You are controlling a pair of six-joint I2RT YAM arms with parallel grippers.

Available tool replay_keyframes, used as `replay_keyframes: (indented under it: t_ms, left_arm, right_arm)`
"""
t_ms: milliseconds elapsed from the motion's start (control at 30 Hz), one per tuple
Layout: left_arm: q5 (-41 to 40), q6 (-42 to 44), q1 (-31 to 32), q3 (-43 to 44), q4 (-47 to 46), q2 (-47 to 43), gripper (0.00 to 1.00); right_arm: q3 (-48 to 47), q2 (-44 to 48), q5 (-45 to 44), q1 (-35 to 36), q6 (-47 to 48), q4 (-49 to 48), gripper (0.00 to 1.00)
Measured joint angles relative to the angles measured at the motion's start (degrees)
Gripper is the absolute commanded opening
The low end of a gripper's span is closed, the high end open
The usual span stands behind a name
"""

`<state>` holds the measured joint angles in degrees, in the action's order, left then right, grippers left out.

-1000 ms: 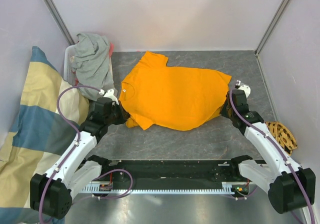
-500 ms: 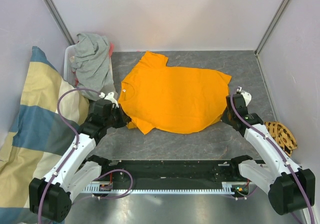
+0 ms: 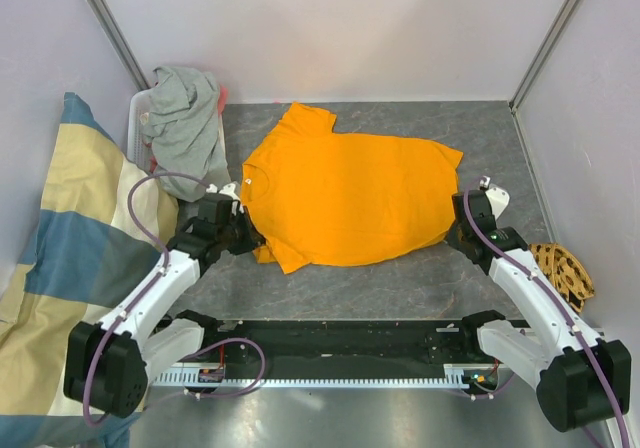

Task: Fold and stack the t-shirts
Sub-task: Flatten the tshirt out

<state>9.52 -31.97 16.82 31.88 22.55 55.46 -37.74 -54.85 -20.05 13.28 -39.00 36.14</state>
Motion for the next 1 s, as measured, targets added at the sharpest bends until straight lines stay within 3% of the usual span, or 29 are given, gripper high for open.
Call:
replay_keyframes:
  t_ms: [433,1000]
  left_arm:
    - [-3.4,1.6,0.0,12.9,-4.0,14.8,0.02]
    - [-5.0,3.3,0.0,18.2,-5.0,19.9,0.02]
  right_arm:
    - [0.0,-5.8,-4.9,0.0,-0.9,-0.6,0.00]
    - [-0.8,-7.9,-7.0,0.0,-0.7,-1.9,0.00]
